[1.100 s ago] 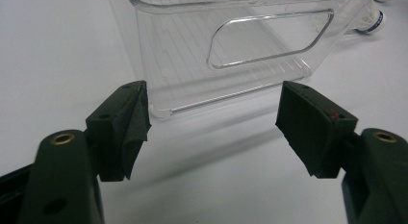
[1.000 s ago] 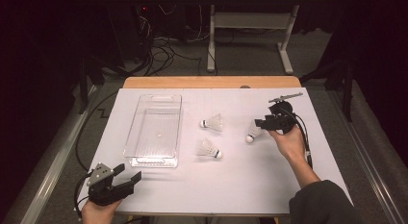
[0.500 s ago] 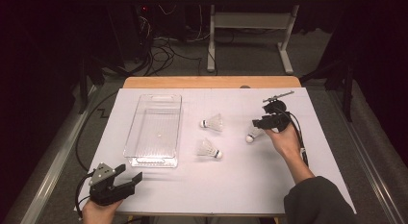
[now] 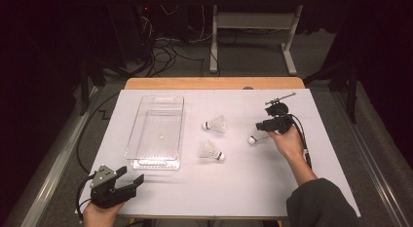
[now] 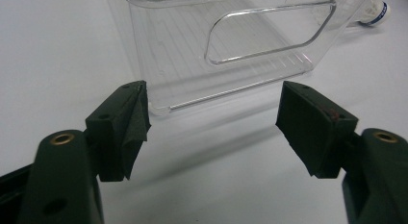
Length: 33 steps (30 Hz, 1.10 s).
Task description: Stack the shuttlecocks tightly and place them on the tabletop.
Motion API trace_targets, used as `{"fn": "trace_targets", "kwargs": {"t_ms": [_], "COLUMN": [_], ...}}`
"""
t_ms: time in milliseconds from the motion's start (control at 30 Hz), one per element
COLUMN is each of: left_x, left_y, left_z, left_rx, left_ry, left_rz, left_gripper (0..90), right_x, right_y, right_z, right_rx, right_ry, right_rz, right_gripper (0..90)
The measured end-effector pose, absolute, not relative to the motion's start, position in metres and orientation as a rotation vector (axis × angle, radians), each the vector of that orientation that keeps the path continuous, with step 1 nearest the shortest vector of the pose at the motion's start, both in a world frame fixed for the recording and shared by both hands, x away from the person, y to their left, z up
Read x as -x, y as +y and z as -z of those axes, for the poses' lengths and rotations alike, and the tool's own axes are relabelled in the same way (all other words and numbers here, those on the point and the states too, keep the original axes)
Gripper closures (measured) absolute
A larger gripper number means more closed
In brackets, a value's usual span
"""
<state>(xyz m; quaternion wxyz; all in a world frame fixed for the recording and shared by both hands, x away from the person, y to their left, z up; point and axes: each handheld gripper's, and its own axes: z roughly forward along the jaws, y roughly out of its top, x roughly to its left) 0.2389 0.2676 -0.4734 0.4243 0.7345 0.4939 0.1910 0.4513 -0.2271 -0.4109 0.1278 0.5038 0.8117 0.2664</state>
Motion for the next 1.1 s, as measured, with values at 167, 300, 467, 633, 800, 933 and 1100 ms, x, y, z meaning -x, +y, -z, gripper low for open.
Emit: {"fn": "trace_targets", "kwargs": {"t_ms": [167,300,467,633,800,933,1100], "left_x": [-0.239,-0.239,-0.239,-0.239,-0.239,-0.239,-0.239], "left_y": [0.267,0.267,0.267,0.267,0.267,0.266,0.266], "left_z": [0.473,0.473,0.473,0.473,0.474,0.474,0.474], "left_rx": [-1.844,-1.844,-1.846,-1.848,-1.847,-1.851,-1.851], "left_ry": [1.235,1.235,1.237,1.237,1.237,1.236,1.236], "left_rz": [-0.475,-0.476,-0.483,-0.483,-0.482,-0.488,-0.488], "left_gripper": [28.4,28.4,28.6,28.6,28.7,28.7,28.7], "right_x": [-0.450,-0.449,-0.446,-0.440,-0.434,-0.429,-0.423], "right_y": [-0.228,-0.230,-0.232,-0.234,-0.234,-0.234,-0.235], "right_z": [0.411,0.410,0.409,0.407,0.406,0.405,0.406], "right_rx": [-1.469,-1.470,-1.477,-1.463,-1.451,-1.428,-1.410], "right_ry": [2.382,2.401,2.438,2.475,2.507,2.530,2.554], "right_rz": [-0.757,-0.759,-0.765,-0.765,-0.771,-0.779,-0.783], "right_gripper": [70.4,74.3,78.1,80.9,83.1,85.1,88.0]}}
